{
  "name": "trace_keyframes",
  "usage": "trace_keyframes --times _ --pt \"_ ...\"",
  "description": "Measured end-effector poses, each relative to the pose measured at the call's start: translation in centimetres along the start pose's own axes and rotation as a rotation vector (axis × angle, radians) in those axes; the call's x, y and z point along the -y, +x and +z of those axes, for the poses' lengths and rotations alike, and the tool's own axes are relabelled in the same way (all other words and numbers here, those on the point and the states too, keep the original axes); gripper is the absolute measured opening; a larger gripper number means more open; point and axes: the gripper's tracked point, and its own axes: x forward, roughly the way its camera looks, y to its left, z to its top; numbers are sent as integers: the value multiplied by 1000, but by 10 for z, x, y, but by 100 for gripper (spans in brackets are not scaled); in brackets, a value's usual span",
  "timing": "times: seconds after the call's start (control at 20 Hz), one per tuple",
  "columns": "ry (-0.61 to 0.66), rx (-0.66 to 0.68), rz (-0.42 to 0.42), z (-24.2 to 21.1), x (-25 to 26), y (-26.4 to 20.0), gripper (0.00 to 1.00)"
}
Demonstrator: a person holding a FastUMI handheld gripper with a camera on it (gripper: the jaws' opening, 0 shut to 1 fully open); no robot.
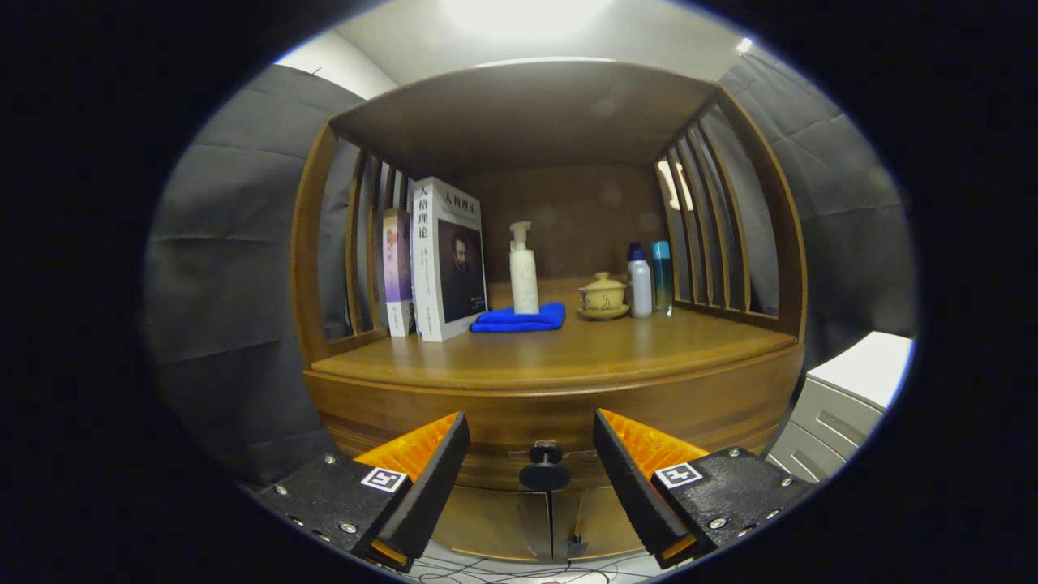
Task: Pull open the drawer, take out the items inside it, and place them on the countertop above the cabinet.
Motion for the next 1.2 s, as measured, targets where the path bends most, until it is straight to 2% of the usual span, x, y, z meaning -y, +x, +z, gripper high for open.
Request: trace_keyframes --times 0.15,0.35,0.45,0.6,0.85,1.2 --pt "-23 -56 -18 -25 2 20 95" --pt "2 -115 5 -51 -7 32 95" --pt "-19 -103 -15 -53 -7 32 95" --pt "-60 -112 -38 -60 0 34 83" --pt "-2 -120 -61 -61 10 34 50" --pt "-13 -147 -64 -75 10 32 51"
